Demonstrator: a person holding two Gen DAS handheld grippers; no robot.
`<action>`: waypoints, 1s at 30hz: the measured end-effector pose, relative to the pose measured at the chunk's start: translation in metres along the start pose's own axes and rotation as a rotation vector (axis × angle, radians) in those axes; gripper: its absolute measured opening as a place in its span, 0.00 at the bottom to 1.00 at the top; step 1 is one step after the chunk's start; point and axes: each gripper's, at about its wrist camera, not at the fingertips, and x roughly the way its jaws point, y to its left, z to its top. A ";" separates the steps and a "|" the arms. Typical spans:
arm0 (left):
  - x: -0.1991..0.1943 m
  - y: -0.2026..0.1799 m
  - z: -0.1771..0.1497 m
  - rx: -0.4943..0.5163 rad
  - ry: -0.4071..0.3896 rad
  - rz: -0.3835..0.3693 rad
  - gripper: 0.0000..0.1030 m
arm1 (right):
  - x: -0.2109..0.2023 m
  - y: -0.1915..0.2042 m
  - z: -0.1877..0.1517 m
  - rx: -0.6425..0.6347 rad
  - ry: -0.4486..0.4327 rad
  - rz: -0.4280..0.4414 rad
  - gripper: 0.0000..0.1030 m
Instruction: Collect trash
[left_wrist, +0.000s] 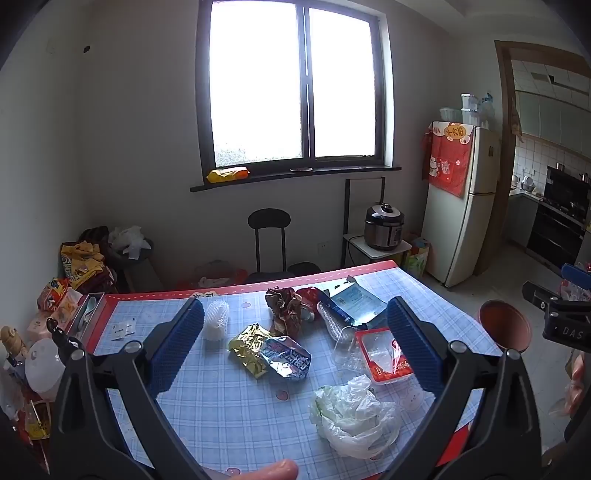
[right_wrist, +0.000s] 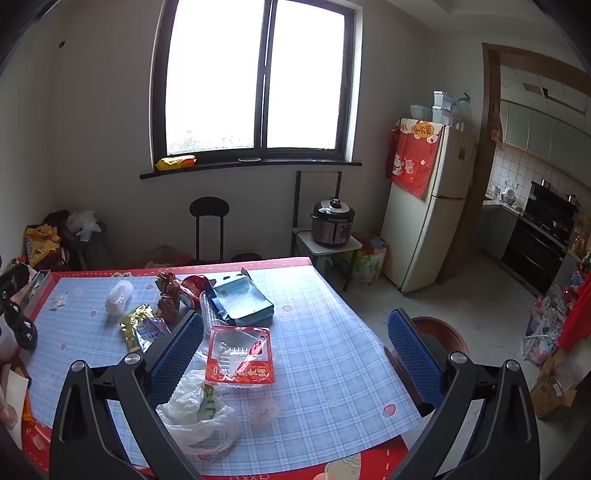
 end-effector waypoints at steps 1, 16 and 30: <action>0.000 0.000 0.000 0.001 0.000 0.000 0.95 | 0.000 0.000 0.000 0.000 0.001 -0.001 0.95; -0.001 -0.001 -0.003 -0.006 0.005 -0.003 0.95 | 0.000 -0.001 -0.002 0.001 0.004 0.000 0.95; 0.000 -0.001 -0.002 -0.005 0.007 -0.001 0.95 | 0.000 -0.003 -0.004 0.005 0.001 0.002 0.95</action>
